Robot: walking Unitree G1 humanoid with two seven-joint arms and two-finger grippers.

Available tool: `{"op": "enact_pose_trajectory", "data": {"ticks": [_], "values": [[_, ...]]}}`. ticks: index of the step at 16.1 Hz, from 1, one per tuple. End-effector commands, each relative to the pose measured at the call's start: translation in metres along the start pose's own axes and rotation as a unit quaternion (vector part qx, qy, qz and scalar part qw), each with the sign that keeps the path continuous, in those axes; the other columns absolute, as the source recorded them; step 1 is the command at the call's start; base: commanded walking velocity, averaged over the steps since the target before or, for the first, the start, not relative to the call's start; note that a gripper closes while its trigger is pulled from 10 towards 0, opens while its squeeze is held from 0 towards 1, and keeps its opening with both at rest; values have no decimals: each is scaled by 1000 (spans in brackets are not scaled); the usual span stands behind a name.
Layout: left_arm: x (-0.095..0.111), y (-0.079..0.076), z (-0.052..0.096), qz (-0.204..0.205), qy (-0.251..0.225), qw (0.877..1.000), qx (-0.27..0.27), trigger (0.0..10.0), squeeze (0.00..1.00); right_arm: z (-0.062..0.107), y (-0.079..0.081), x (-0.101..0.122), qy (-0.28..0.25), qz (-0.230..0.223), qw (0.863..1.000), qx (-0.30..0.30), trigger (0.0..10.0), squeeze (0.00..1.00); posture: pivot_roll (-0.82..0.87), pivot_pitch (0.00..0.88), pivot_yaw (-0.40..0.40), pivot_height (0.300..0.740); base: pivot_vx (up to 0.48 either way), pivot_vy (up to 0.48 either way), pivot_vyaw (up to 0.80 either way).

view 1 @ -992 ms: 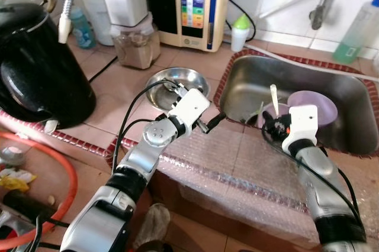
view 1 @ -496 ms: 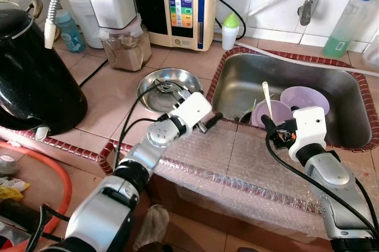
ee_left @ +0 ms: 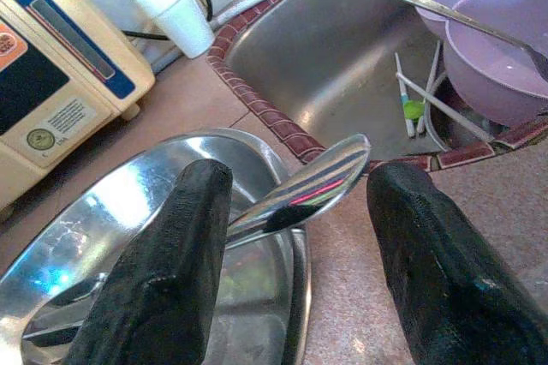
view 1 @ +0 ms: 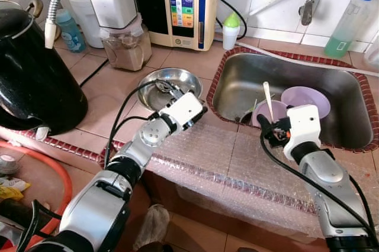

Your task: Kitchen organization

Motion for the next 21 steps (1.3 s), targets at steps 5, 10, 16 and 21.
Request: {"op": "enact_pose_trajectory", "data": {"ticks": [5,10,16,21], "values": [[-3,5,1,-7,5,1000,6,0,0,-2,5,11,-17,5,1000,3,10000,0,-183,37,95,740,0,0,0],[-3,6,2,-9,-1,1000,11,0,0,-5,6,12,-20,7,1000,4,10000,0,-177,32,95,740,0,0,0],[-3,12,4,-8,-5,1000,25,0,0,-7,7,12,-22,8,1000,3,10000,0,-171,28,96,740,0,0,0],[15,29,10,-24,-66,995,68,0,0,-10,8,12,-24,5,1000,2,10000,0,-157,15,93,740,0,0,0]]}}
Point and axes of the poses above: a point about 5 cm out from each wrist's last joint towards the gripper, its own z axis pointing back from the gripper into the wrist, its own x axis along the axis of the wrist's last joint, y = z × x, the point moved 1 cm from there along -z, pointing out of the wrist towards the gripper, and after that the axes turned 2 degrees about z, right-handed, at the moved point
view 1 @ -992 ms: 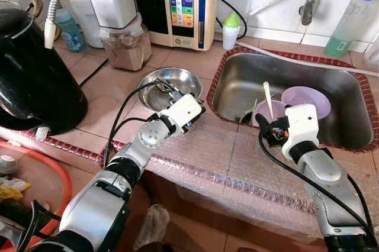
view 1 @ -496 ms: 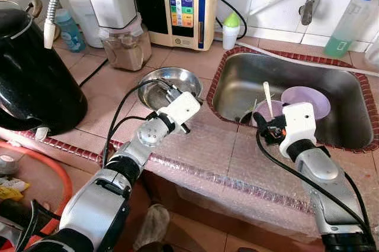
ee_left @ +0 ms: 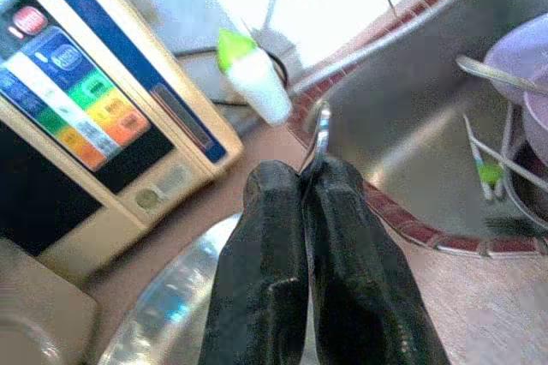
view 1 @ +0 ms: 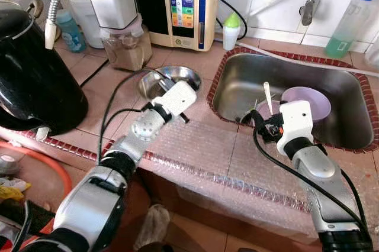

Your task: Kitchen organization

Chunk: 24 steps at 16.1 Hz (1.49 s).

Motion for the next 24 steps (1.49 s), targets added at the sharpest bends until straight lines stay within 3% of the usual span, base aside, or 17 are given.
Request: {"op": "enact_pose_trajectory", "data": {"ticks": [1,7,10,12,13,14,18,22,24], "values": [[-3,5,5,1,3,1000,8,0,0,-3,-1,2,-6,0,1000,-3,10000,0,-150,11,89,740,0,0,0],[5,15,32,3,-28,998,54,0,0,-11,2,3,-10,0,1000,6,10000,0,-116,0,70,740,0,0,0],[30,53,36,-3,-80,989,121,0,0,-18,6,9,-29,-8,999,19,10000,0,-97,0,60,740,0,0,0],[41,75,33,86,-99,978,161,0,0,-24,10,17,-48,-8,998,33,10000,0,-90,0,59,740,0,0,0],[43,77,33,112,-97,975,165,0,0,-25,12,19,-54,-1,998,40,10000,0,-88,0,60,740,0,0,0],[48,82,30,173,-98,967,158,0,0,-28,14,23,-66,31,995,68,10000,0,-88,0,66,740,0,0,0],[62,79,16,217,-112,963,114,0,0,-33,10,29,-73,86,986,123,10000,0,-90,0,71,740,0,0,0],[93,72,-3,240,-145,957,73,0,0,-44,10,53,-127,164,968,137,10000,0,-95,0,78,740,0,0,0],[107,58,-11,258,-154,953,40,0,0,-51,14,63,-155,171,965,128,10000,0,-91,0,82,740,0,0,0]]}}
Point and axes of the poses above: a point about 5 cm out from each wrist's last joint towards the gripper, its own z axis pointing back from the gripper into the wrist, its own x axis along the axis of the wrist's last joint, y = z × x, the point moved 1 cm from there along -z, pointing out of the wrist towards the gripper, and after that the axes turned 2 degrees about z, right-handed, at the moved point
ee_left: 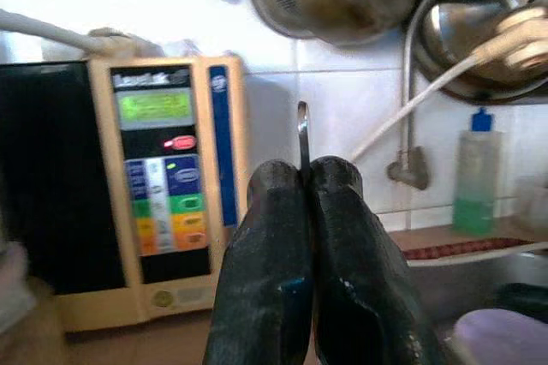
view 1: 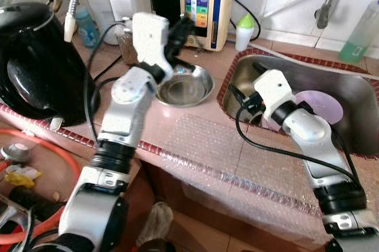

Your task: Kitchen organization

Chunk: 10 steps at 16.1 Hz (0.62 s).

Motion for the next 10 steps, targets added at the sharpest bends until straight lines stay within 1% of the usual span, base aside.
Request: {"op": "enact_pose_trajectory", "data": {"ticks": [1,4,5,6,7,10], "values": [[9,-8,-5,-1,-8,1000,-23,0,0,-6,3,6,-15,14,1000,5,10000,0,-90,0,83,740,0,0,0],[-3,-28,-3,19,21,998,-58,0,0,-18,14,10,-34,37,999,15,10000,0,-85,0,85,740,0,0,0],[-4,-31,-2,24,26,997,-62,0,0,-21,15,10,-36,39,998,14,10000,0,-85,0,85,740,0,0,0],[-8,-40,-1,31,35,996,-77,0,0,-27,17,12,-42,56,998,6,10000,0,-80,0,82,740,0,0,0],[-11,-44,0,33,39,995,-80,0,0,-30,18,15,-50,45,998,5,10000,1000,-75,0,78,740,0,0,0],[-13,-47,2,39,47,995,-82,0,0,-39,21,18,-60,62,996,3,10000,1000,-72,0,74,740,0,0,0]]}}
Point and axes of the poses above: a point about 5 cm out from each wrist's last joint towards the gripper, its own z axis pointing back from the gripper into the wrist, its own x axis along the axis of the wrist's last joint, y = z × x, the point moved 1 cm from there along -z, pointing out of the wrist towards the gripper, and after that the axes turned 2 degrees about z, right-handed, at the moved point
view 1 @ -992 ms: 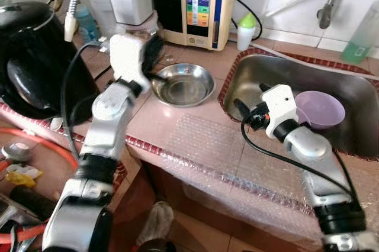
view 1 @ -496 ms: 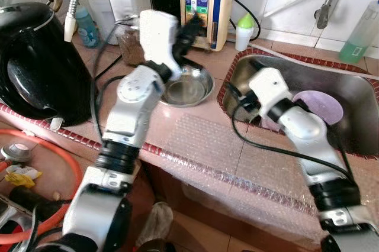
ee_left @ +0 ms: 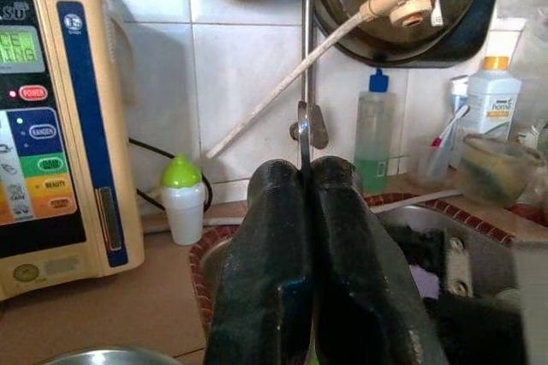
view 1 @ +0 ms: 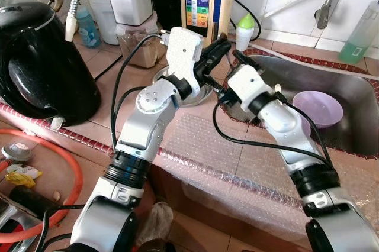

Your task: Kitchen organization

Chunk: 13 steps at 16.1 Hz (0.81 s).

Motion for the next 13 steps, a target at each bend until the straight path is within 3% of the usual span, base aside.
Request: {"op": "enact_pose_trajectory", "data": {"ticks": [1,2,3,5,8,10,13], "values": [[4,-1,1,-4,-3,1000,-5,0,0,-5,2,4,-9,10,1000,1,10000,1000,-72,0,72,740,0,0,0],[3,-1,2,-3,0,1000,-5,0,0,-8,4,4,-11,6,1000,5,10000,933,-72,0,71,740,0,0,0],[4,-1,2,-2,0,1000,-5,0,0,-10,7,4,-11,0,1000,8,10000,0,-72,0,71,740,0,0,0],[4,-2,2,-2,1,1000,-6,0,0,-15,8,2,-6,-13,1000,-8,0,0,-68,0,70,740,0,0,0],[4,-2,3,-4,2,1000,-6,0,0,-17,7,0,-1,-23,1000,-22,0,0,-68,0,71,740,0,0,0],[5,-1,3,-6,3,1000,-6,0,0,-17,3,-9,23,-66,996,-48,0,0,-69,0,73,740,0,0,0],[4,0,3,-7,4,1000,-5,0,0,-16,-1,-12,25,-91,993,-65,0,0,-72,0,73,740,0,0,0]]}}
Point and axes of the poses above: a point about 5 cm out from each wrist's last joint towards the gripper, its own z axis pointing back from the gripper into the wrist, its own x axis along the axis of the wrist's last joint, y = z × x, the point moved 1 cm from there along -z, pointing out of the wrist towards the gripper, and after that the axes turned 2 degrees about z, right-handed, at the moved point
